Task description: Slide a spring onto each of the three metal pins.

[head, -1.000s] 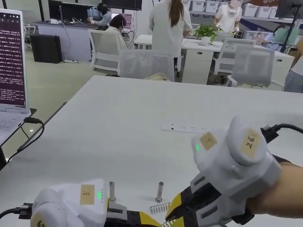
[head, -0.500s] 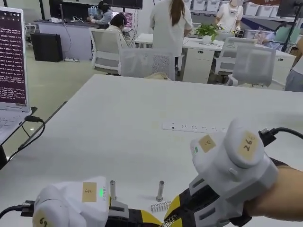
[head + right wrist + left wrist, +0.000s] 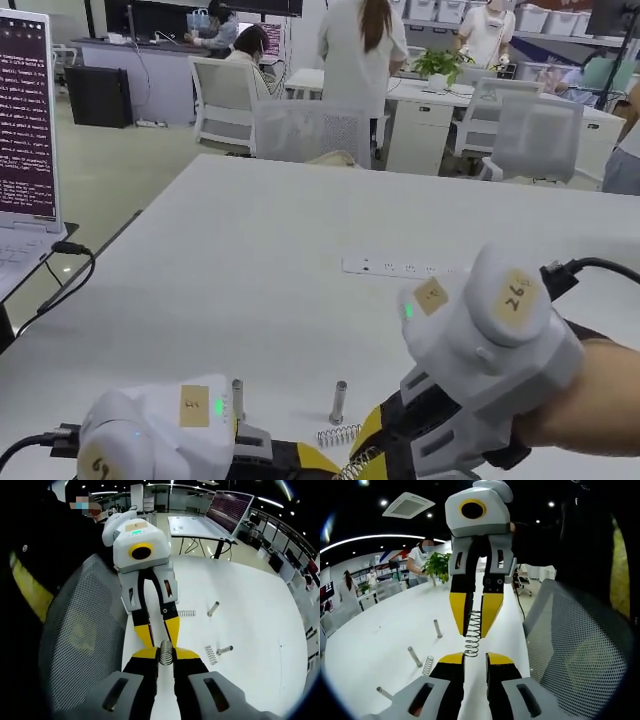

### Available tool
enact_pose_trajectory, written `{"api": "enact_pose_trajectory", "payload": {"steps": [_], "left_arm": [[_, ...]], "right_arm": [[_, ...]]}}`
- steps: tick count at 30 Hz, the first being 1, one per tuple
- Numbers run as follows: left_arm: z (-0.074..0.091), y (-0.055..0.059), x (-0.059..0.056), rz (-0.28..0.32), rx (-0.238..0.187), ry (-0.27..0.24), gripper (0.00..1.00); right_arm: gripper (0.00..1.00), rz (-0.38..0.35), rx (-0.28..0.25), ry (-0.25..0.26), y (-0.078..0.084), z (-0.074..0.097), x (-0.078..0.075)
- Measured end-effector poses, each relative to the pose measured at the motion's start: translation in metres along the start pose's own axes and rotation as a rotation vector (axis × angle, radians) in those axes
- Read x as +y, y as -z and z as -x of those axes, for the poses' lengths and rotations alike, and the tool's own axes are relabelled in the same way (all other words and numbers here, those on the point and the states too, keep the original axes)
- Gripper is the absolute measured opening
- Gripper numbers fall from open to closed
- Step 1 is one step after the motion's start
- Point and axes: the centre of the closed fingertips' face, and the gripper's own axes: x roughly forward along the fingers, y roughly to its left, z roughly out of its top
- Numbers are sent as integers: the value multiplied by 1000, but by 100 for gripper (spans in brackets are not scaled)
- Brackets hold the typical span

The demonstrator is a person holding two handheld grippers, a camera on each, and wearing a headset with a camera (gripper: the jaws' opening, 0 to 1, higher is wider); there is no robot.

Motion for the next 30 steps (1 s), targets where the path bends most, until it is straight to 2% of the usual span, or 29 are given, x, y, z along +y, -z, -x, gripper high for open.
{"api": "enact_pose_trajectory", "payload": {"steps": [7, 10, 16, 19, 25, 30], "left_arm": [[1, -1, 3, 30, -13, -11, 21], [2, 2, 6, 52, -10, -25, 29], [6, 8, 11, 76, -6, -48, 36], [10, 11, 16, 95, -6, -76, 43], [18, 16, 22, 118, -14, -118, 48], [28, 27, 30, 152, -11, -175, 54]], "right_arm": [[8, -10, 16, 21, 6, 6, -6], [8, -21, 25, 34, 11, 9, -10], [8, -31, 42, 53, 19, 14, -15], [8, -38, 50, 65, 23, 16, -19], [8, -47, 55, 80, 27, 21, -23], [8, -59, 57, 95, 31, 25, -27]]}}
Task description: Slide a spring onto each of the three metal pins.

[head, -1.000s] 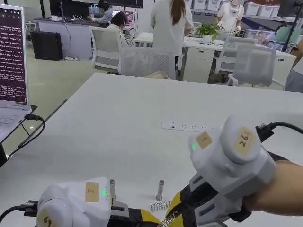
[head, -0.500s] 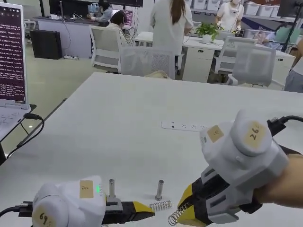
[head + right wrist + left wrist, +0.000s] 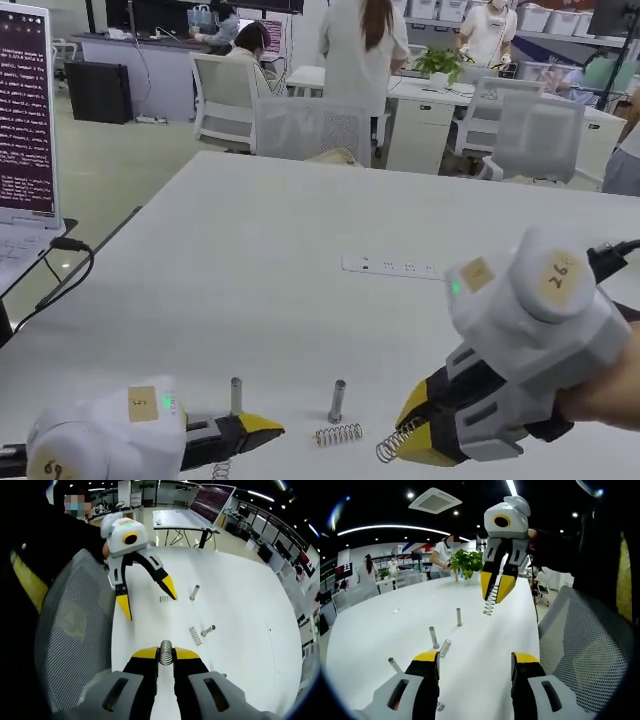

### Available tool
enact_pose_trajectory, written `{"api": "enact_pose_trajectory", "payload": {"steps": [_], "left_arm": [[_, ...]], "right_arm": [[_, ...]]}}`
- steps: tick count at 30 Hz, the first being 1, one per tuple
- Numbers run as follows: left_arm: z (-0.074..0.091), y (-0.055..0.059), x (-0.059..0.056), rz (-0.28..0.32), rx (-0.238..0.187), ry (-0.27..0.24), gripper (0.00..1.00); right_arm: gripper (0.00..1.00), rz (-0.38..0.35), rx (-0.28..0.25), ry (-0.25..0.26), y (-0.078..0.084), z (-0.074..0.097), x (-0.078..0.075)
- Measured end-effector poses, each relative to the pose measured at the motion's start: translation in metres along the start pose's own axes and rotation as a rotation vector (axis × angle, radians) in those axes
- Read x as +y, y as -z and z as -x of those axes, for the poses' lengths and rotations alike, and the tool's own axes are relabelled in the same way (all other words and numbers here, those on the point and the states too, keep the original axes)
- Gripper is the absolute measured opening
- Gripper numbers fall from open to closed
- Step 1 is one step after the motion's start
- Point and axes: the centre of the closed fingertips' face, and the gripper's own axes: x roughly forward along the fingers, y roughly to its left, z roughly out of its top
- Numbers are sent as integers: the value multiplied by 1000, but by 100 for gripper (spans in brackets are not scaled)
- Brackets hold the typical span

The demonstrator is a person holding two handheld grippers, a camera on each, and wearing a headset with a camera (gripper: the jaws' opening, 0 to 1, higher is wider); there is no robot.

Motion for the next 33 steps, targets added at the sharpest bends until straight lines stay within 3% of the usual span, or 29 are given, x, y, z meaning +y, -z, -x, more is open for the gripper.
{"api": "enact_pose_trajectory", "payload": {"steps": [11, 22, 33], "left_arm": [[20, 13, 19, 54, -14, -106, 62], [32, 25, 27, 78, -14, -164, 68], [39, 30, 28, 87, -10, -186, 70]], "right_arm": [[8, -24, 1, 28, 6, 8, -11], [8, -52, 16, 62, 18, 19, -26], [8, -70, 105, 102, 45, 32, -53]]}}
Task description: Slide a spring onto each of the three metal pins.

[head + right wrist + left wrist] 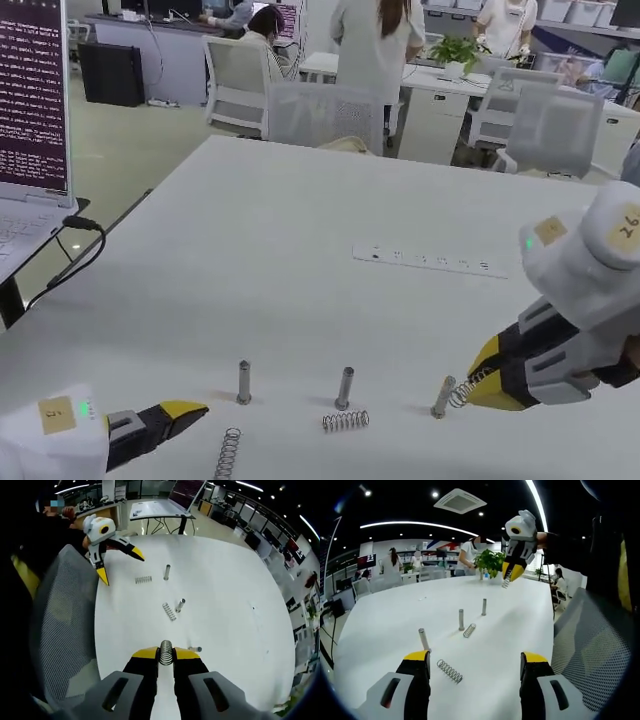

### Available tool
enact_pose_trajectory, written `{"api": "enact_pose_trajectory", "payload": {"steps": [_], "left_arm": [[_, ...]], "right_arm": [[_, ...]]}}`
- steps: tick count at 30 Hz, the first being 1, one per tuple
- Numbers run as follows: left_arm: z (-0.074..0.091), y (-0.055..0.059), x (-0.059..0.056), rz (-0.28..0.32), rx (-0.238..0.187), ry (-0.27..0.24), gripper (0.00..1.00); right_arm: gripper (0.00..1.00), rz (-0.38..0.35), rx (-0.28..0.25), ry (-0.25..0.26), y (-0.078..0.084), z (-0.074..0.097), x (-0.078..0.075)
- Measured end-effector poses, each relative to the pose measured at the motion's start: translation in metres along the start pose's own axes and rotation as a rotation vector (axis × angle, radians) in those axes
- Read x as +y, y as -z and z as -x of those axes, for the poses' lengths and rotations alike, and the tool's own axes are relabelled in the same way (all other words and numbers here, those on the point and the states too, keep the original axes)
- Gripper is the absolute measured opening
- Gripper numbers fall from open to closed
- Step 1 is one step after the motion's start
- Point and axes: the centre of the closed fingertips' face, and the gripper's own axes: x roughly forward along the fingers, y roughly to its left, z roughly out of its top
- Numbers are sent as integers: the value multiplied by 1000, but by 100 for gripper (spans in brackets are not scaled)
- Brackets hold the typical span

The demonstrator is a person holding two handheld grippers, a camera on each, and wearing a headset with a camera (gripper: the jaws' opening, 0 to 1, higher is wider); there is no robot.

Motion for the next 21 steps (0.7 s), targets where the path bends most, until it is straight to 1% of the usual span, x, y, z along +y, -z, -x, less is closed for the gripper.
{"api": "enact_pose_trajectory", "payload": {"steps": [4, 7, 9, 11, 13, 17, 21], "left_arm": [[0, 0, 0, -1, 0, -1, 69], [0, 1, 0, -2, -1, -1, 70], [0, 1, 0, -1, 0, -1, 70], [0, 1, 0, -2, -1, -1, 70], [0, 0, -1, -3, -3, 1, 70], [0, 0, -1, -6, -3, 0, 70], [0, 1, 0, -5, -3, -1, 70]], "right_arm": [[8, -1, 31, 2, 5, -1, -9], [8, -2, 42, 5, 6, -2, -15], [8, -6, 53, 7, 7, -4, -21], [8, -9, 71, 9, 9, -6, -27], [8, -2, 100, 16, 11, -8, -35], [8, -2, 117, 4, 10, -16, -43], [8, 7, 140, -14, 11, -23, -49]]}}
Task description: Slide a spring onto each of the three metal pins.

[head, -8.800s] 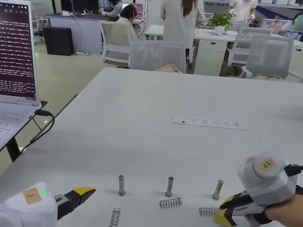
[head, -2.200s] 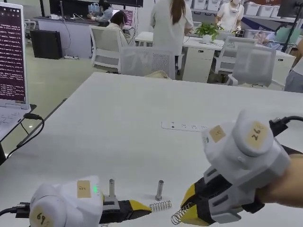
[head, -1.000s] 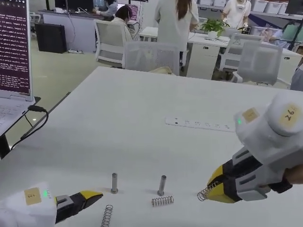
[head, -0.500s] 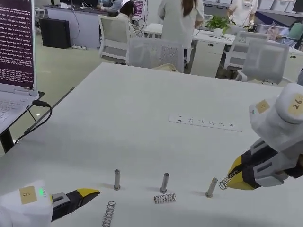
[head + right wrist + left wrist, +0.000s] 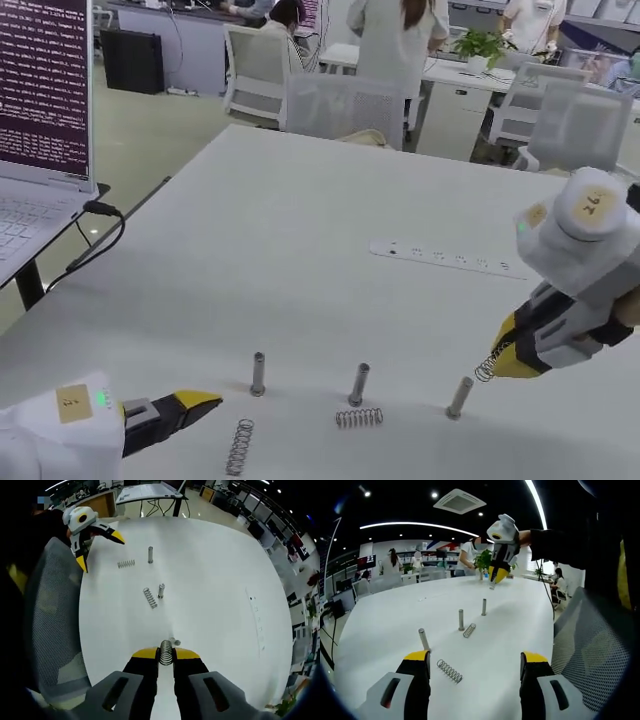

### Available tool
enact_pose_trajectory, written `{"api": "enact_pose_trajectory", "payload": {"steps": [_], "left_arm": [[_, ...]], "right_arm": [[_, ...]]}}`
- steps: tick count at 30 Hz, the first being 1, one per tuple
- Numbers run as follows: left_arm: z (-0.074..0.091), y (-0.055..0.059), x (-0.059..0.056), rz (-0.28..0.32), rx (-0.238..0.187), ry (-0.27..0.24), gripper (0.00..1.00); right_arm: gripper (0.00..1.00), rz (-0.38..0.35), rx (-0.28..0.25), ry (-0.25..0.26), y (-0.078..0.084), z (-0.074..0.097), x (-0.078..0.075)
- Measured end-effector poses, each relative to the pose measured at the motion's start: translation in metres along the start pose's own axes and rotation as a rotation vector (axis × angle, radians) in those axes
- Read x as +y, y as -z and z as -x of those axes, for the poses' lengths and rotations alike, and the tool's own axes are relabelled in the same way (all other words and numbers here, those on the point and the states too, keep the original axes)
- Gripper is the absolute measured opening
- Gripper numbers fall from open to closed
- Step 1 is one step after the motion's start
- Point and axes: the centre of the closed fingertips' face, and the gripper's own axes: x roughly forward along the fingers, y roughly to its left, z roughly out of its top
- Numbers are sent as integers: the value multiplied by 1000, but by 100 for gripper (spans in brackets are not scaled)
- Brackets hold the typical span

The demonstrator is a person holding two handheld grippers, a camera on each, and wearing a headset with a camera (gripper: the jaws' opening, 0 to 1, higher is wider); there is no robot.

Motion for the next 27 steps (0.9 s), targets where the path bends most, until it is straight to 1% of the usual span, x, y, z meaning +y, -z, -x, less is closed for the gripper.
{"api": "enact_pose_trajectory", "payload": {"steps": [4, 7, 8, 9, 14, 18, 22, 27], "left_arm": [[0, 0, 0, -1, 0, 0, 69], [1, 0, 1, -2, 3, -1, 69], [1, 0, 1, -1, 2, -2, 69], [1, 0, 2, 0, 1, -3, 69], [2, 1, 2, 0, 4, -4, 68], [2, 2, 2, 2, 7, -4, 68], [2, 2, 2, 3, 10, -5, 67], [2, 3, 2, 4, 14, -5, 67]], "right_arm": [[8, 4, 18, -12, 1, -5, -4], [8, 12, 56, -14, 6, -9, -7], [8, 13, 61, -18, 6, -10, -8], [8, 9, 61, -25, 6, -13, -11], [8, 1, 66, -40, 8, -19, -14], [8, 3, 85, -46, 12, -26, -15], [8, -5, 84, -60, 14, -31, -14], [8, -2, 92, -62, 16, -35, -18]]}}
